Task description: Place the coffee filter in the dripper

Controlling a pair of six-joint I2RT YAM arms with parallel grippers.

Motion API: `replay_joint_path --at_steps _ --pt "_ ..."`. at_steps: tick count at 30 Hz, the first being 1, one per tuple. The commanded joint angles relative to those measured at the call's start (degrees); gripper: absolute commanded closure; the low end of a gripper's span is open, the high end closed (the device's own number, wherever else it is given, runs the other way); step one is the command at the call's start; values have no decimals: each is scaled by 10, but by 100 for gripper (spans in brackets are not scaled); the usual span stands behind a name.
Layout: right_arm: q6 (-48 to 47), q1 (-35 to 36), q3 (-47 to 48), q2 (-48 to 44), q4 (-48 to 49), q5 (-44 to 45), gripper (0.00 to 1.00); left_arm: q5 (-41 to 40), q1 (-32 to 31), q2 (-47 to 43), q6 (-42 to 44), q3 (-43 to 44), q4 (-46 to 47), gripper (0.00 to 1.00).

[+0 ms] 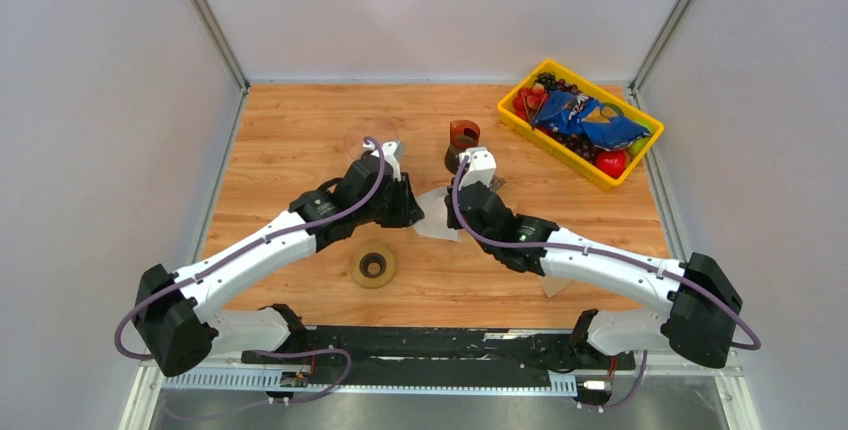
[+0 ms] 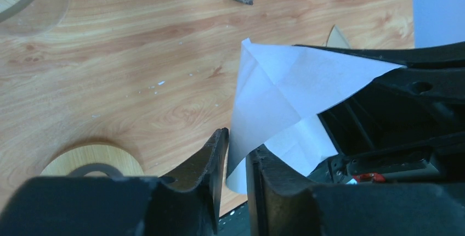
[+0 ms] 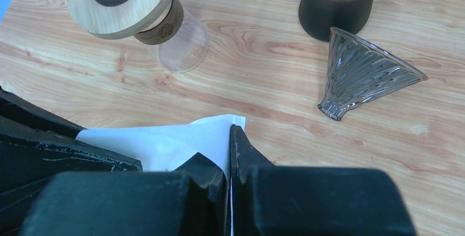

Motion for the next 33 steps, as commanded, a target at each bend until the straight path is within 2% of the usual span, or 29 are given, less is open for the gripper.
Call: replay_joint_path --at_steps 1,2,6,9,11,13,15,19,23,29,33 --pt "19 -3 28 -11 3 -14 94 -19 -2 -23 -2 4 34 77" --pt "17 -4 29 -11 3 -18 93 -24 -2 -24 0 5 34 83" --pt "-3 -3 34 -15 6 -37 84 -39 -2 -25 4 16 26 99" --pt "-34 -4 46 -23 9 -68 77 -46 -2 -30 5 24 21 100" --pt "-60 -4 52 -34 18 -99 61 -46 -3 -35 6 25 23 100" --pt "-85 -4 57 -47 31 -126 49 -53 -2 -41 10 28 23 100" --pt "-103 -3 63 -66 40 -142 27 -65 -2 -48 16 36 15 100" --pt "-128 -4 70 -106 58 -161 1 -113 -2 -57 32 71 -22 100" --pt "-137 -3 45 -158 96 -142 0 -178 -2 -61 57 122 -66 100" --pt "-126 -3 -23 -223 112 -8 0 -317 5 -54 107 207 -138 100" --pt "-131 -3 -59 -255 112 63 0 -341 61 -39 136 257 -189 100"
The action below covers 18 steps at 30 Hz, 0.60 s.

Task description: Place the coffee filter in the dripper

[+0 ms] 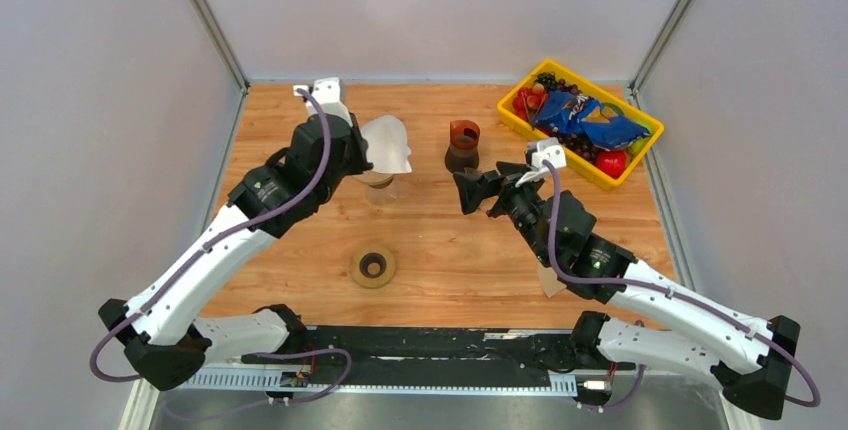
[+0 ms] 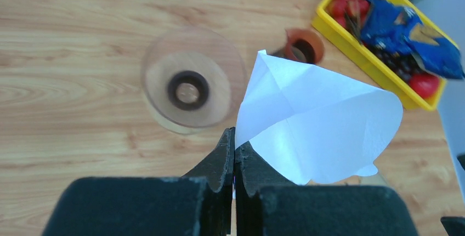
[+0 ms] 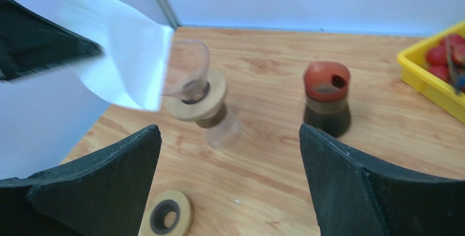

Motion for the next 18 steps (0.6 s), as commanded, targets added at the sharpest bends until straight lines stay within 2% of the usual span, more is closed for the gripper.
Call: replay_joint_path --at_steps 1,6,10,18 --pt "-10 -2 -38 -27 16 110 0 -60 57 6 53 54 -72 100" --pt "-19 -1 -61 -49 16 169 0 15 128 22 75 76 -83 99" --pt "-26 -2 -67 -50 15 215 0 93 155 43 71 86 -81 99" --pt "-32 -3 -71 -46 15 225 0 112 164 84 62 89 -108 97"
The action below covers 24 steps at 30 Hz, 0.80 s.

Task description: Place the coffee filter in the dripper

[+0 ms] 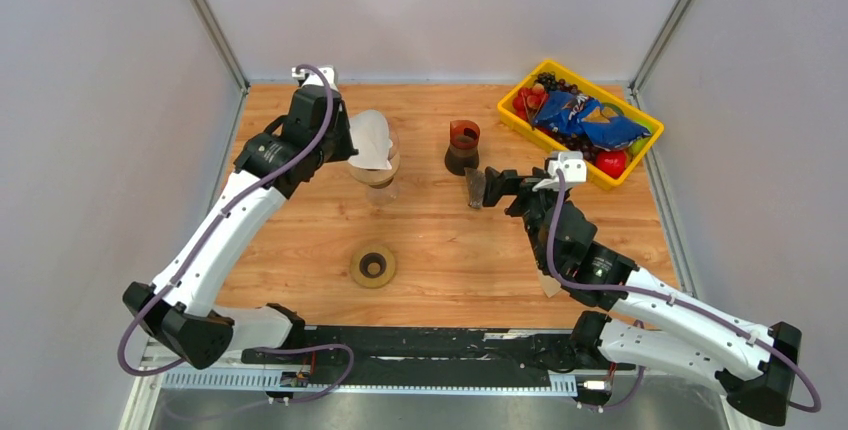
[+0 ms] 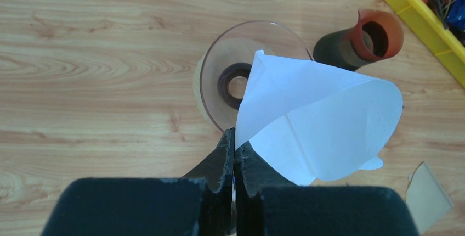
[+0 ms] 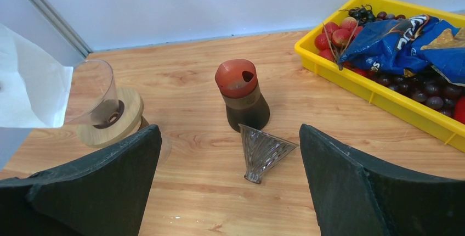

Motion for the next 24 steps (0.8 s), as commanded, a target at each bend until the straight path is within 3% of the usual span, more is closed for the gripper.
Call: replay_joint_path --at_steps 1,13,17,24 --pt "-11 -3 -2 -3 14 24 0 29 9 12 9 15 -19 97" --pt "-19 -5 3 19 11 21 0 71 47 82 10 18 -26 93" --pt "-18 -5 3 20 10 21 0 64 56 101 13 30 -24 82" --pt "-19 -6 4 25 10 21 0 55 58 119 18 63 -28 41"
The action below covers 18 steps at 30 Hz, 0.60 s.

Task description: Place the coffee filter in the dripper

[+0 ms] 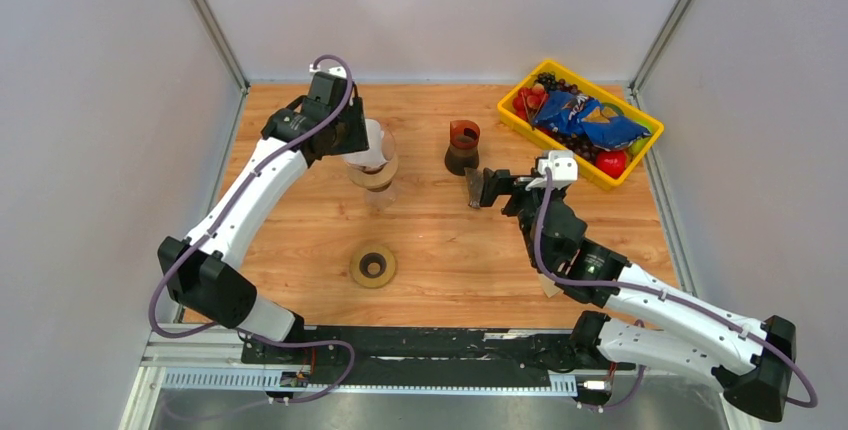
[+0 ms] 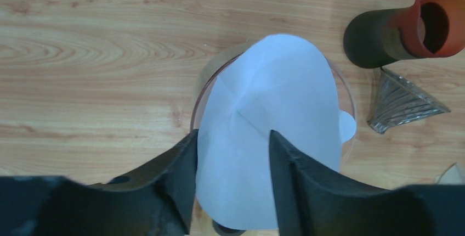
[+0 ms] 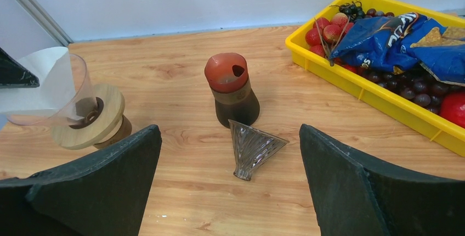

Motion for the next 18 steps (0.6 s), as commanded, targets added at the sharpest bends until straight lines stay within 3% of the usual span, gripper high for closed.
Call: replay_joint_path --at_steps 1,9,14,18 --pt "-8 -3 5 3 10 7 0 -7 6 -6 11 41 -5 39" --pt "-10 -3 7 8 10 9 0 3 5 -44 13 64 13 20" --pt "-11 -4 7 10 10 12 0 12 5 -60 13 76 20 19" --pt "-12 -4 8 13 10 14 0 21 5 -66 8 70 31 25"
